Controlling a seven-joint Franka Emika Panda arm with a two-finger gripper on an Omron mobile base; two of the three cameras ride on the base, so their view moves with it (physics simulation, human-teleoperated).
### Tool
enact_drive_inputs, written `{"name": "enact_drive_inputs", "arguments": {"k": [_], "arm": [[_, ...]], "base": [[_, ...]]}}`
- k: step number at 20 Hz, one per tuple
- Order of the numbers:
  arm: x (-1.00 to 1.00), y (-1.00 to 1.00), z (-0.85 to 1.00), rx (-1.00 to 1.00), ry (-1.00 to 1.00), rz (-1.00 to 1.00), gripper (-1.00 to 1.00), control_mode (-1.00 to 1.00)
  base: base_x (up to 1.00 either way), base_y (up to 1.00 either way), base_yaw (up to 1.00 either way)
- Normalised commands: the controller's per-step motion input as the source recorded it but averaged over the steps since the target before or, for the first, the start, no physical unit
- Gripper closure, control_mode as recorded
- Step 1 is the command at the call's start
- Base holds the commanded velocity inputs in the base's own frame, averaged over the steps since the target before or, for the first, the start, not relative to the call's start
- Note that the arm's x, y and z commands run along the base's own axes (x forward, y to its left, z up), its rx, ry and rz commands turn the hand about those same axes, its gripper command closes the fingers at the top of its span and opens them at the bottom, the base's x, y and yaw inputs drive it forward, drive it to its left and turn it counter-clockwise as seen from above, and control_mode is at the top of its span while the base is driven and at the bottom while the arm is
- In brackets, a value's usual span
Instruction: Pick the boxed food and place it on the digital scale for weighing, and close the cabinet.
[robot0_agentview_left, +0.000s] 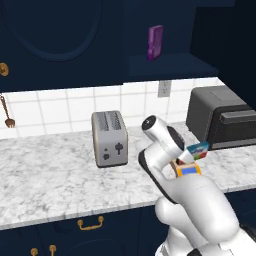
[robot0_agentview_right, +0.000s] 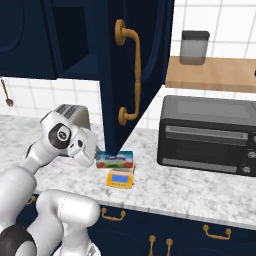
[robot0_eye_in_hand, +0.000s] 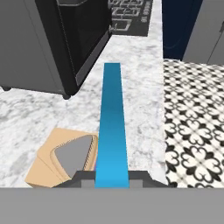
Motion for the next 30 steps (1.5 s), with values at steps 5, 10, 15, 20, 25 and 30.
{"name": "enact_drive_inputs", "arguments": {"k": [5,10,15,20,25,30], "arm": [[0.31,0.0,-0.3,0.0,-0.02,0.0,1.0,-1.0],[0.21,0.0,-0.22,0.0,0.0,0.0,1.0,-1.0],[0.25,0.0,-0.26,0.0,0.0,0.0,1.0,-1.0],[0.25,0.0,-0.19,0.0,0.0,0.0,1.0,-1.0],[0.11,0.0,-0.08,0.0,0.0,0.0,1.0,-1.0],[0.0,0.0,-0.03,0.0,0.0,0.0,1.0,-1.0]], "base": [[0.0,0.0,0.0],[0.0,0.0,0.0],[0.0,0.0,0.0],[0.0,0.0,0.0],[0.0,0.0,0.0],[0.0,0.0,0.0]]}}
